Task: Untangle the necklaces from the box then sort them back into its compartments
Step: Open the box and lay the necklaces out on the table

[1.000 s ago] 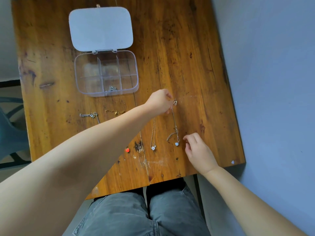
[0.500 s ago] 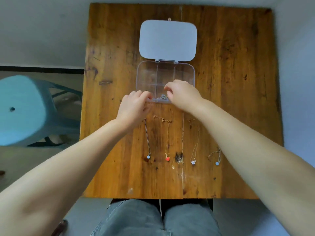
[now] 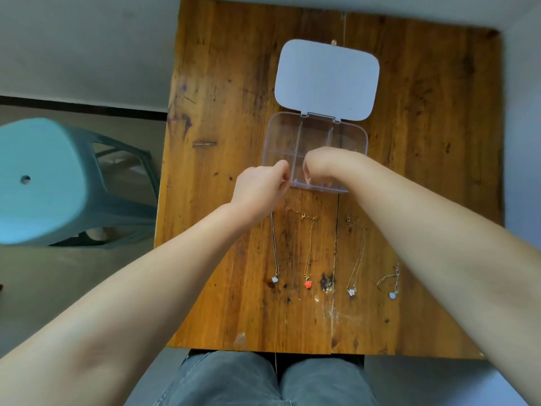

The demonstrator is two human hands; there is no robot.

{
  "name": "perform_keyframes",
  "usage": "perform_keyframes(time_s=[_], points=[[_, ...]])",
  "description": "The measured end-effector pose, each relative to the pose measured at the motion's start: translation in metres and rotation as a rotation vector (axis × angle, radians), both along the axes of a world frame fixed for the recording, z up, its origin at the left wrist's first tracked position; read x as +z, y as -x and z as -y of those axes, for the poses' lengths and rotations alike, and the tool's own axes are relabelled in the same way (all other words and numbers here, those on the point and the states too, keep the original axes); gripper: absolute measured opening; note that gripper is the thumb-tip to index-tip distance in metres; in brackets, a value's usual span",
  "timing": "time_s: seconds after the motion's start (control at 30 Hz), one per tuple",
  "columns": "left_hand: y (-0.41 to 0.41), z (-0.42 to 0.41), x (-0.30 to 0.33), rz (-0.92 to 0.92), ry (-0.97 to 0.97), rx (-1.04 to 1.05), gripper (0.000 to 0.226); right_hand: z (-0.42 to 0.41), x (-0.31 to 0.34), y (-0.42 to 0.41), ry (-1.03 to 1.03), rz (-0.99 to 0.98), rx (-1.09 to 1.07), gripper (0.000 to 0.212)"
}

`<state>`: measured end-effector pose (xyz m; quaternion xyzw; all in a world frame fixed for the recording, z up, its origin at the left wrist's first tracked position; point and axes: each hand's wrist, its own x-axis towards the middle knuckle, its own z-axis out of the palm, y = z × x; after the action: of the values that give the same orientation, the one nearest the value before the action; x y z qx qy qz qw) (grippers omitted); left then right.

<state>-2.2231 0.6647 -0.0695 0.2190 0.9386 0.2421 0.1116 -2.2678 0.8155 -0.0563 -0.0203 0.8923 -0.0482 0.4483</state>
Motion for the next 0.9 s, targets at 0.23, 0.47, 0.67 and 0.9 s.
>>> perform_keyframes(time_s=[0.23,0.47,0.67,0.9], points=[[-0.002,0.0,0.002,0.006,-0.01,0.01,0.014,-0.027,0.013,-0.012,0.293,0.064,-0.115,0.012],[-0.003,-0.001,0.002,-0.007,-0.005,0.016,0.013,-0.038,0.017,-0.039,0.429,-0.078,-0.155,0.012],[-0.002,-0.001,0.005,0.048,0.027,0.021,0.012,-0.038,0.012,-0.056,0.524,-0.372,-0.212,0.009],[0.008,-0.023,0.042,0.376,-0.338,-0.102,0.041,-0.062,0.062,-0.053,1.047,-0.269,-0.757,0.019]])
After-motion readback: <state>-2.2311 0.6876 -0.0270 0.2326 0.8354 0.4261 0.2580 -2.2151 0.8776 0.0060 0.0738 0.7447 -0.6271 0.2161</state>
